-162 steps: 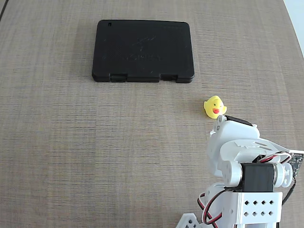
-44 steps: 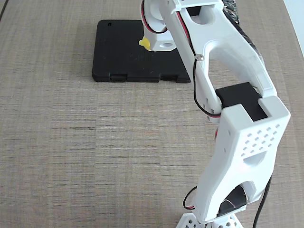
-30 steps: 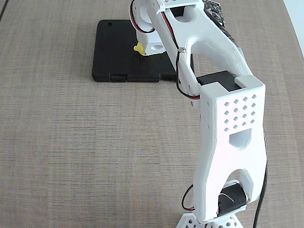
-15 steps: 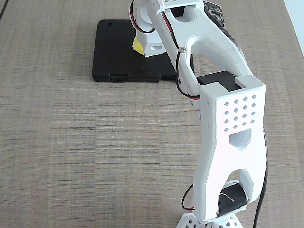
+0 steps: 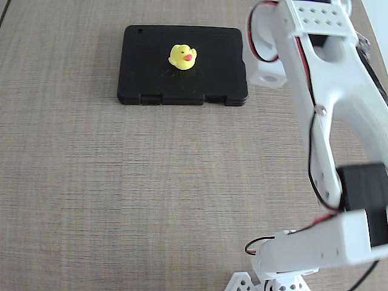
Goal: Grasp a duck and put it on the black surface.
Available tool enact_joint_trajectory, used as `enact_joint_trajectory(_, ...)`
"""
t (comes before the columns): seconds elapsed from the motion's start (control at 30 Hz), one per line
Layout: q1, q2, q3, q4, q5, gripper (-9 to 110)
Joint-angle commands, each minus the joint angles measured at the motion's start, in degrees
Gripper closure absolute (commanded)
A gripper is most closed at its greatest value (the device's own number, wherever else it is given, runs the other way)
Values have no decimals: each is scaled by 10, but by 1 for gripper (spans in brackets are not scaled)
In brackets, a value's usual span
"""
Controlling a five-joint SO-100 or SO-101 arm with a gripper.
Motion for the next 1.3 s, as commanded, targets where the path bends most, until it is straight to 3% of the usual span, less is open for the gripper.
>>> enact_joint_trajectory(0.0,18,283,143,-13,-1,87)
enact_joint_trajectory(0.2,26,451,341,-95,-2,103)
enact_joint_trajectory(0.53,18,753,613,-146,-2,102)
enact_joint_trajectory(1.27,0,918,751,-137,-2,102)
